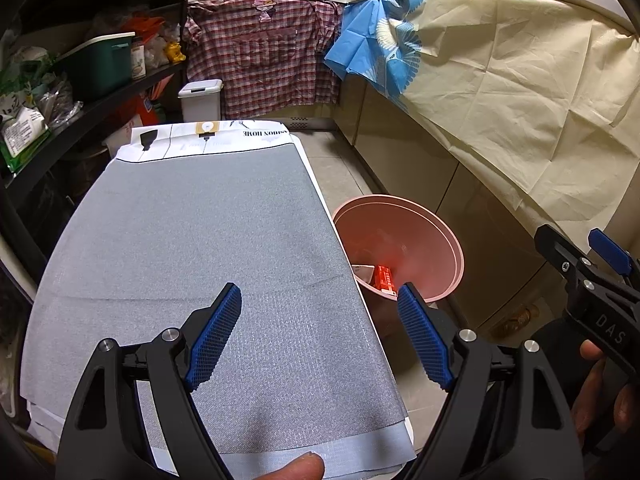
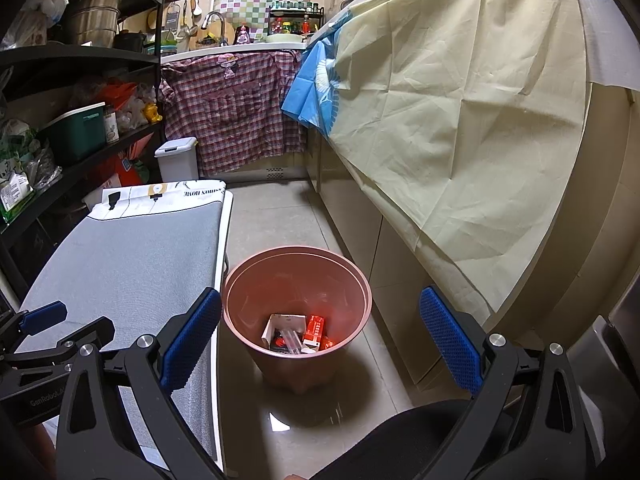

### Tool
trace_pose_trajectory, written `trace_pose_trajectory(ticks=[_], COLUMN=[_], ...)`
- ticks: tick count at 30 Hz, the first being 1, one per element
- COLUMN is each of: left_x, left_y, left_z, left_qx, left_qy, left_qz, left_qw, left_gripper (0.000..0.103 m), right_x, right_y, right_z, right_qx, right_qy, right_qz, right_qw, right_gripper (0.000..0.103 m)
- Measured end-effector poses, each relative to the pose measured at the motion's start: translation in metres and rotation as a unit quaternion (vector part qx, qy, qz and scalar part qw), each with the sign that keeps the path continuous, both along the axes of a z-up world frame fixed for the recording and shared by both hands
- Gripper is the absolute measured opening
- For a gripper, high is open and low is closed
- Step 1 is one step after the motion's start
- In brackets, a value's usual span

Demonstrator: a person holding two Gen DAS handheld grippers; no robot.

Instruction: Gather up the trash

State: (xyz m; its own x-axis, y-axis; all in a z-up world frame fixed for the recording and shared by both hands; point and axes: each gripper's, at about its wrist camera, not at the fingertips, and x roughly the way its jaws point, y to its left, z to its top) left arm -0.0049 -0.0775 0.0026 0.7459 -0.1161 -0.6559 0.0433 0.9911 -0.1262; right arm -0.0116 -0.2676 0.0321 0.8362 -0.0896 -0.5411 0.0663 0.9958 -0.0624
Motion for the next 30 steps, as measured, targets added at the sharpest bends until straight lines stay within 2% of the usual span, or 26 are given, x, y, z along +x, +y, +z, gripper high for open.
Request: trace_pose_trajectory(ticks=[30], left_x=[-0.0010], left_y=[-0.0037], left_z=[0.0003], left_qx=[0.004], left_qy=[-0.005], left_qz=[-0.011], left_qw=[0.9999], left_gripper=[0.078], right_x=[0.0003], right_y=[0.0009], right_z=[-0.0006], right_qx=[0.000], right_qy=[0.000], right_qz=[0.000], right_qw=[1.000], right_gripper=[0.098])
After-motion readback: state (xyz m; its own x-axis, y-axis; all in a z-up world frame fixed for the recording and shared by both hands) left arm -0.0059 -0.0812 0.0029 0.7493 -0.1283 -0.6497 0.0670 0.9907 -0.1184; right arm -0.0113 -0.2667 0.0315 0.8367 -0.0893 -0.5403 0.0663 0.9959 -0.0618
